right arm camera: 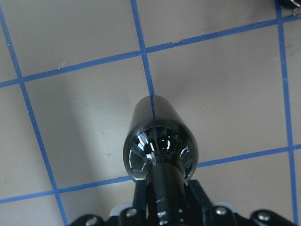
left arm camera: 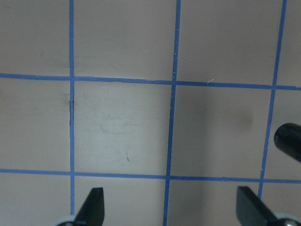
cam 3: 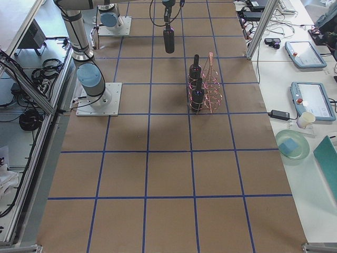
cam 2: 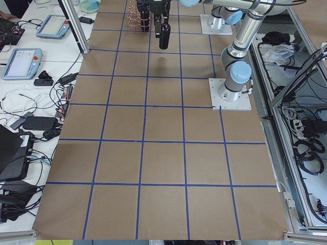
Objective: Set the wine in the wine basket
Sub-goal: 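Carry the bottle with the right gripper over the copper wine rack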
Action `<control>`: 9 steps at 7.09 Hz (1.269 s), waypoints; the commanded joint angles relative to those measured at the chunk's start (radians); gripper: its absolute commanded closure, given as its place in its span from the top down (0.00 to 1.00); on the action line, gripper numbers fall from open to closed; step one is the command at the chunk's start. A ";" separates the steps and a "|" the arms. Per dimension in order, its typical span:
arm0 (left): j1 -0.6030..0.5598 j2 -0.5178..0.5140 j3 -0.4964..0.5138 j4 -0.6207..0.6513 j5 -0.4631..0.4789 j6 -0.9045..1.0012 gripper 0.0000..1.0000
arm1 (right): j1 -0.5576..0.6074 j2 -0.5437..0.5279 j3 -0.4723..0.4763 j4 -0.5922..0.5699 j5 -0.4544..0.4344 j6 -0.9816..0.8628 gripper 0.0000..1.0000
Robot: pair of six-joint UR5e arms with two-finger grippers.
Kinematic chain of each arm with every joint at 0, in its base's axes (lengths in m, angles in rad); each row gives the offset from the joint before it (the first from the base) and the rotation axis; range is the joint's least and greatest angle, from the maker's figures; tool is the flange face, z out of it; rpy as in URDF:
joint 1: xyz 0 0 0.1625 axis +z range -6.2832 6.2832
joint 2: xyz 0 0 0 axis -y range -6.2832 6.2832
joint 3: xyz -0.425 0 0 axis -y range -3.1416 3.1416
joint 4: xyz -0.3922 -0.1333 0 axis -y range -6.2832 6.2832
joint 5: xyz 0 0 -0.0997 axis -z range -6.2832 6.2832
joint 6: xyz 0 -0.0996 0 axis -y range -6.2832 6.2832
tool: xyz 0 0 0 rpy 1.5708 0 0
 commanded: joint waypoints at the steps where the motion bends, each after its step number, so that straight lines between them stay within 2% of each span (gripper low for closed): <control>1: 0.003 0.040 0.001 -0.066 0.004 -0.001 1.00 | -0.177 -0.091 -0.001 0.102 -0.075 -0.263 0.00; 3: 0.000 0.057 0.010 -0.060 -0.004 0.001 1.00 | -0.359 -0.137 -0.007 0.113 -0.144 -0.452 0.00; 5: 0.000 0.061 0.003 -0.067 -0.001 0.015 1.00 | -0.498 -0.130 -0.068 0.133 -0.143 -0.560 0.00; 6: -0.004 0.060 0.003 -0.063 -0.002 0.015 1.00 | -0.545 -0.107 -0.094 0.135 -0.132 -0.566 0.00; 9: -0.004 0.057 -0.004 -0.043 -0.011 0.015 1.00 | -0.551 -0.002 -0.173 0.124 -0.099 -0.566 0.00</control>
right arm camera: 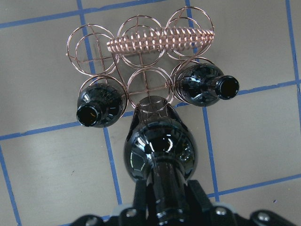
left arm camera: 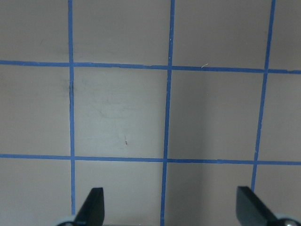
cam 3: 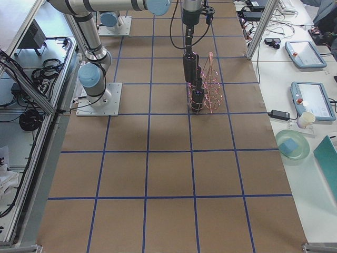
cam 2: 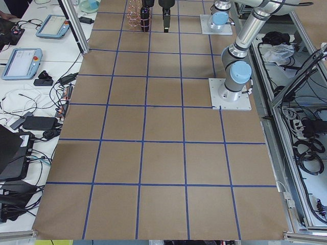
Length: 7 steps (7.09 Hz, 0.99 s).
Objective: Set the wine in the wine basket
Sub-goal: 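Carry the bottle with the right gripper over the copper wine rack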
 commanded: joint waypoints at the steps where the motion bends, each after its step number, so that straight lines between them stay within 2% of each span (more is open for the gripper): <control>1: 0.000 -0.001 -0.007 0.009 0.001 0.005 1.00 | -0.004 0.062 -0.027 -0.029 0.029 0.000 0.00; 7: 0.006 0.037 0.007 -0.011 0.015 -0.001 1.00 | -0.030 0.099 -0.002 -0.082 0.026 -0.009 0.00</control>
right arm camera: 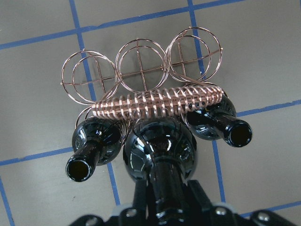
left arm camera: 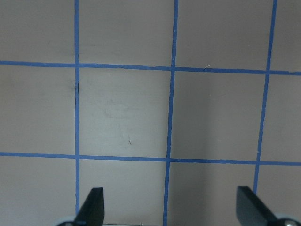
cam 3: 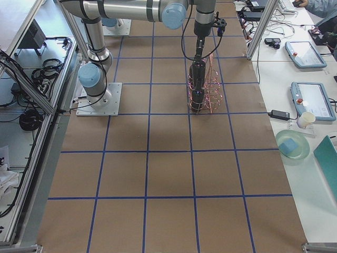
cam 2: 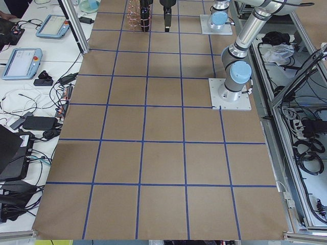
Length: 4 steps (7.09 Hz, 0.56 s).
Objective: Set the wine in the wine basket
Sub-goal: 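Tilt and lower the bottle into the empty rack slot between the bottles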
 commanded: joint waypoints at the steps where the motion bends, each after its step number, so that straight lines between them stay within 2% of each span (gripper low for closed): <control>1: 0.004 0.010 -0.007 -0.006 0.001 0.000 1.00 | -0.002 0.004 0.009 -0.010 0.001 0.000 0.00; 4: 0.005 0.012 -0.008 0.004 -0.001 0.000 1.00 | -0.002 0.024 0.011 0.006 -0.001 0.000 0.00</control>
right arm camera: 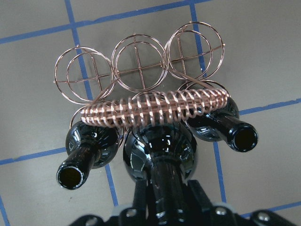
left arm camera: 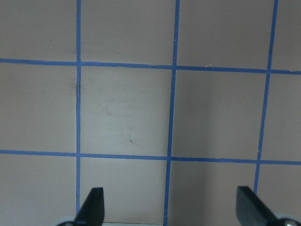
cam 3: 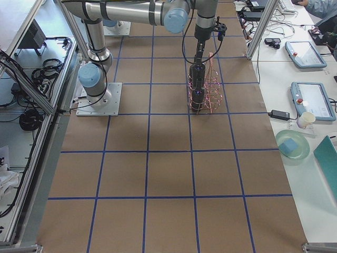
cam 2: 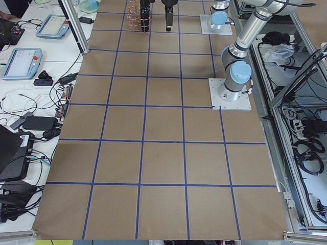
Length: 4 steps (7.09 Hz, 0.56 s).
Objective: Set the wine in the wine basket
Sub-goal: 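Tilt and lower the bottle into the empty rack slot between the bottles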
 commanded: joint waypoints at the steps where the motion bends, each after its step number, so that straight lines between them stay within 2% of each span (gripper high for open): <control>1: 0.001 0.001 0.005 0.003 0.012 0.000 1.00 | 0.000 0.010 0.000 0.007 0.004 -0.001 0.00; 4: 0.001 0.007 0.005 0.000 0.022 0.000 1.00 | 0.003 0.066 0.005 -0.004 0.001 -0.012 0.00</control>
